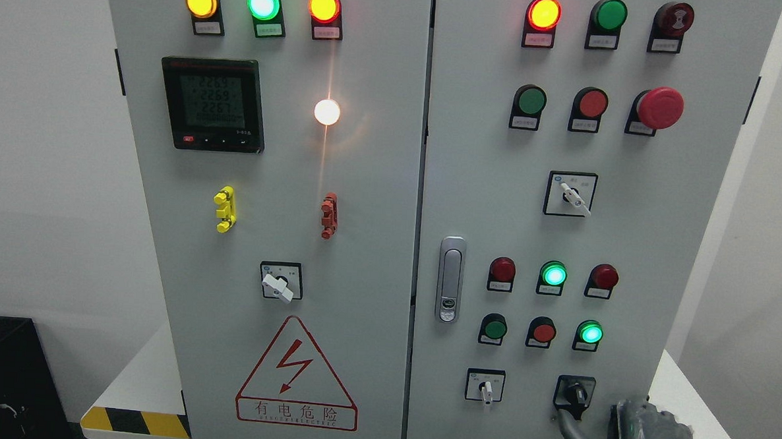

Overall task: Flip black knob to close circuit
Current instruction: 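Grip the black knob with the right hand and twist it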

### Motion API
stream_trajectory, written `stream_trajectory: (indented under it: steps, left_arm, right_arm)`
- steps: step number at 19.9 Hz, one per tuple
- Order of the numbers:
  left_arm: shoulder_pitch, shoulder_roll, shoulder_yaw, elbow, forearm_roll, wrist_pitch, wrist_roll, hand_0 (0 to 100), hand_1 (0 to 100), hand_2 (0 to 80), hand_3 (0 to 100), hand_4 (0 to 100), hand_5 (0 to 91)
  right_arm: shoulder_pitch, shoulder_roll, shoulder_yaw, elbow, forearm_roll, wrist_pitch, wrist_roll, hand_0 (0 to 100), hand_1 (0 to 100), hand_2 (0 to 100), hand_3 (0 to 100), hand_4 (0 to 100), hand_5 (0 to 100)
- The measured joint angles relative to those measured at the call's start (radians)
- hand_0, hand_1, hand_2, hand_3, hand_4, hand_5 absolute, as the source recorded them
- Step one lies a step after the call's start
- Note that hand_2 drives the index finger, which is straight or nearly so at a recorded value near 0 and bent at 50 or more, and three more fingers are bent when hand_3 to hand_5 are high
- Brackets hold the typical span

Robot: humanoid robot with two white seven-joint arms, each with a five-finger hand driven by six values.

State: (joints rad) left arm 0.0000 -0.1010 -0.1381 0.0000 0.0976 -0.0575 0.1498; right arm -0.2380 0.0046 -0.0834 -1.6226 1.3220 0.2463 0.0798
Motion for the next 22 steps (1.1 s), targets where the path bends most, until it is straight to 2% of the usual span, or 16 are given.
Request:
stream_trajectory:
  steps: [22]
  left_arm:
    - [0.000, 0.000, 0.000, 0.000, 0.000, 0.000, 0.000, 12, 56, 0.0, 0, 0, 0.0]
  right_arm:
    - [-0.004, -0.004, -0.056, 0.010, -0.009, -0.003, -0.006, 0, 0, 91, 100, 94, 99]
